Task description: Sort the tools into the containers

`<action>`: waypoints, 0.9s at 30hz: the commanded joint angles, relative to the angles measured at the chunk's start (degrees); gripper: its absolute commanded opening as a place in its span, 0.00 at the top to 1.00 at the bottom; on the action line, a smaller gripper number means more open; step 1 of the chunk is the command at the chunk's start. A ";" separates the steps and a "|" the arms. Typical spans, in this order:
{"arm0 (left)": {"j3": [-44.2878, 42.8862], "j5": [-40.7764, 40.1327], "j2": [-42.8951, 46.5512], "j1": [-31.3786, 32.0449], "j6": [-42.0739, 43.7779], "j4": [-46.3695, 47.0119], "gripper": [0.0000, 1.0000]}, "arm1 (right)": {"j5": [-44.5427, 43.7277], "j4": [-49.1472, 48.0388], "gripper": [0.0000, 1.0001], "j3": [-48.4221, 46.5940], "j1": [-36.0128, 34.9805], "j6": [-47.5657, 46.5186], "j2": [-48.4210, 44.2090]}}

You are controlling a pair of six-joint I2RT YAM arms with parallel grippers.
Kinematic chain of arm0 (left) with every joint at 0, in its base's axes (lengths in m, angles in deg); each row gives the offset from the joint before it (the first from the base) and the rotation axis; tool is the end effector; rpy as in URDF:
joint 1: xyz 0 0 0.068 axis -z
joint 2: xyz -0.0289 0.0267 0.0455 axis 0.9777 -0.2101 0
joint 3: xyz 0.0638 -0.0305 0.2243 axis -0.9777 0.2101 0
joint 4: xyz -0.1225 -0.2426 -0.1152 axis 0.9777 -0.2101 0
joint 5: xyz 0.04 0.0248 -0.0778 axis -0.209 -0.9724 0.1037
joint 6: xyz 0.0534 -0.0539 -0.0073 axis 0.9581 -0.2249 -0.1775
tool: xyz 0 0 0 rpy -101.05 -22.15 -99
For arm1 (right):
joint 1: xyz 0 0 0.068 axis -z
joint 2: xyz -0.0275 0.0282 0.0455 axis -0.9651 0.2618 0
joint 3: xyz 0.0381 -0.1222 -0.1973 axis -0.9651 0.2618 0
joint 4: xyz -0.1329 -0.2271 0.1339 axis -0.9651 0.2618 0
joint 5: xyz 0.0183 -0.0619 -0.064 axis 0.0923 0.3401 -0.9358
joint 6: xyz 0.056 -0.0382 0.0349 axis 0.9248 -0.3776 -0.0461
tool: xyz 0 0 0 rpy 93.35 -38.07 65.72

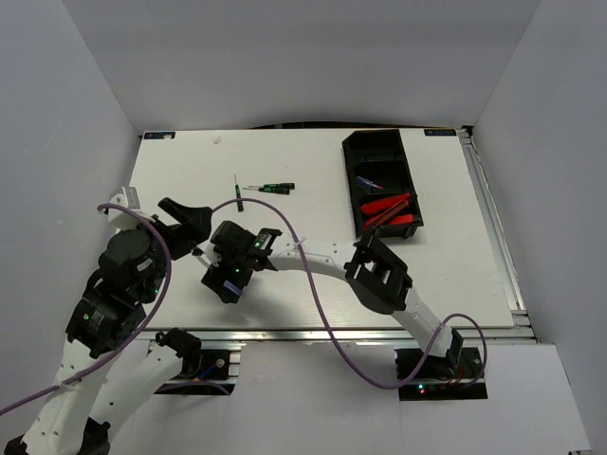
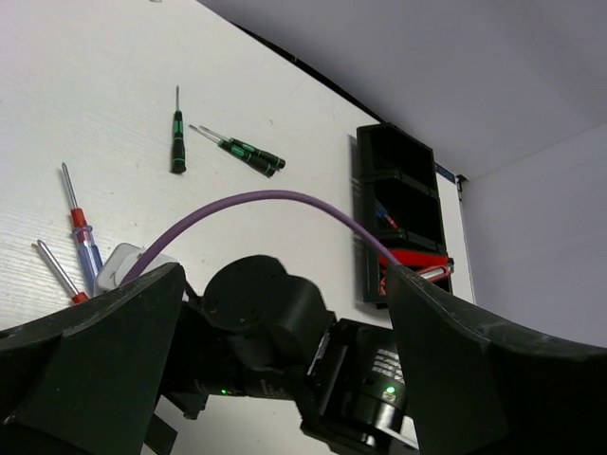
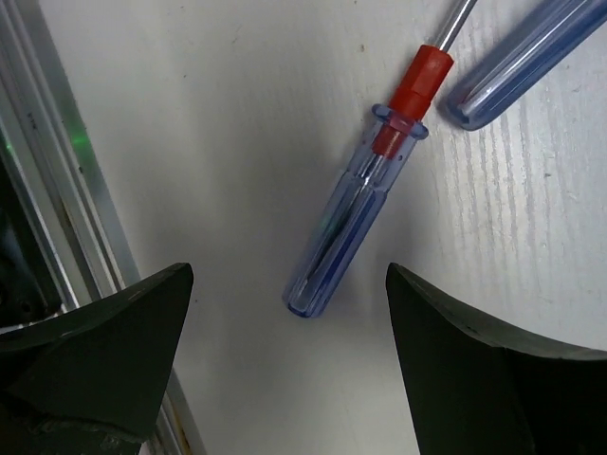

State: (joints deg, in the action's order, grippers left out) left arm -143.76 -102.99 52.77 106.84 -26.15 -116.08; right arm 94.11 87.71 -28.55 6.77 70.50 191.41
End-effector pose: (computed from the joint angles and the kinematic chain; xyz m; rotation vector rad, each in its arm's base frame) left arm 0.1692 -0.0645 0.3858 -0.5011 1.7795 -0.5072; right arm 0.1879 0.5015 0.1274 -1.5485 2.0491 0.7300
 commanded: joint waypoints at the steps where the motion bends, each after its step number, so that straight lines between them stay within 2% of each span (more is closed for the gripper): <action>1: -2.55 -1.78 0.52 -0.23 1.32 -2.94 0.02 | -6.34 -3.31 0.11 -1.50 0.20 4.13 1.11; 8: -4.14 -2.31 0.69 -0.23 2.03 -3.74 0.02 | -12.92 -6.13 0.20 -0.28 -2.17 3.60 2.96; 16: -4.40 -2.13 1.22 -0.23 1.94 -4.44 0.02 | -9.86 -7.89 0.40 3.15 -2.35 2.11 3.40; 21: -3.87 -2.31 0.87 -0.23 1.67 -4.35 0.02 | -9.60 -8.59 0.46 4.73 -2.96 0.18 3.05; 27: -3.96 -2.40 0.52 -0.23 1.76 -4.35 0.02 | -8.90 -8.68 0.68 7.02 -3.84 -2.54 2.70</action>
State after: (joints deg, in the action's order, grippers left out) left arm -146.51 -104.45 53.71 106.84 -24.73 -119.45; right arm 81.87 78.11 -24.16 4.89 69.08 193.56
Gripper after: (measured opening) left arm 0.981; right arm 0.339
